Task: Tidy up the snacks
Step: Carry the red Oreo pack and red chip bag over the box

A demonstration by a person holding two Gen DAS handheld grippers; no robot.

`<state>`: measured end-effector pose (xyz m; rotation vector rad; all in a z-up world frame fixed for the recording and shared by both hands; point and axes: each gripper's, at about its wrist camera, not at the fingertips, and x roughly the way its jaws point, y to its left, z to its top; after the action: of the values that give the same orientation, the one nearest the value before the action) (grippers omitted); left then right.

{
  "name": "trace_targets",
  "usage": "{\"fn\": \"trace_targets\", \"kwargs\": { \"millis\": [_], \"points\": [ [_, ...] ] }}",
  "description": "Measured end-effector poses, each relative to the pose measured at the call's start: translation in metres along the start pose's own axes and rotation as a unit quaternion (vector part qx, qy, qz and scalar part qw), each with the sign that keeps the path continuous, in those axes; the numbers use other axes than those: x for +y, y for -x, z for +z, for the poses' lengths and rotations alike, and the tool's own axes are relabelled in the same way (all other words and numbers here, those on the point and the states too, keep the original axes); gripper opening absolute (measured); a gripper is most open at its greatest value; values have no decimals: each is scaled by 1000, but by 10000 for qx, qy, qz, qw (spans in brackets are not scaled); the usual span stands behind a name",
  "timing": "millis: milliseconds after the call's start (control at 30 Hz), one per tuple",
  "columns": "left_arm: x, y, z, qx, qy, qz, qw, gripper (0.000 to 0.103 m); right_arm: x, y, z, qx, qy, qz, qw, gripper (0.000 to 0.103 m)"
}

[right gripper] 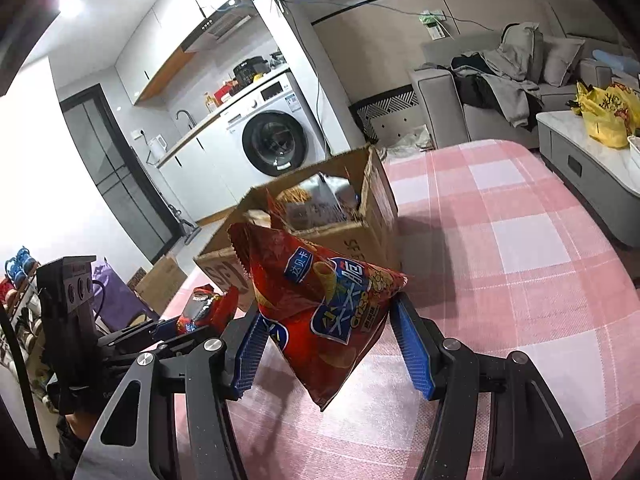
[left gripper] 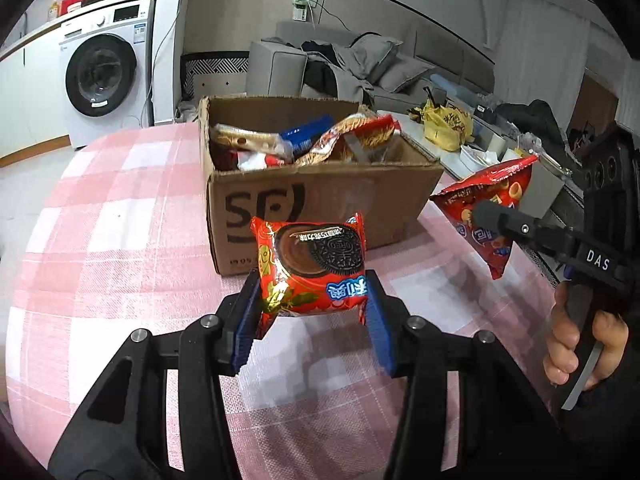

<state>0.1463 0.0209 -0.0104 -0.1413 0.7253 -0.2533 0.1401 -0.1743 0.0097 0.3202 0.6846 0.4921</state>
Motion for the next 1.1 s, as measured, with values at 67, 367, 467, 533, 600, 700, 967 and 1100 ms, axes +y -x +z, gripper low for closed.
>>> {"fn": "trace_targets", "kwargs": {
  "millis": [67, 367, 467, 533, 600, 700, 967, 1100],
  "points": [
    [0, 3, 5, -56, -15, 11, 10000, 45, 2, 4, 4, -55, -8, 21, 10000, 61],
    [6, 41, 32, -476, -49, 272, 9985, 45, 17, 17, 27, -217, 300, 12, 9993, 61],
    [6, 52, 45, -599, -81, 317, 9977, 45, 23, 17, 36, -236, 401, 46, 9989, 61],
    [7, 55, 53, -657, -99, 387, 9970, 45, 26, 15, 41, -219, 450, 67, 9987, 61],
    [9, 60, 62, -718, -79, 400, 9966, 45, 30, 13, 48, -228, 493, 78, 9985, 61],
    [11, 67, 74, -767, -87, 441, 9960, 45, 33, 6, 60, -210, 483, 126, 9985, 61],
    [11, 56, 96, -788, -104, 532, 9954, 45, 38, -6, 84, -379, 503, 29, 9980, 61],
    [11, 41, 101, -768, -138, 574, 9953, 45, 36, -17, 93, -358, 441, 30, 9984, 61]
  ]
}}
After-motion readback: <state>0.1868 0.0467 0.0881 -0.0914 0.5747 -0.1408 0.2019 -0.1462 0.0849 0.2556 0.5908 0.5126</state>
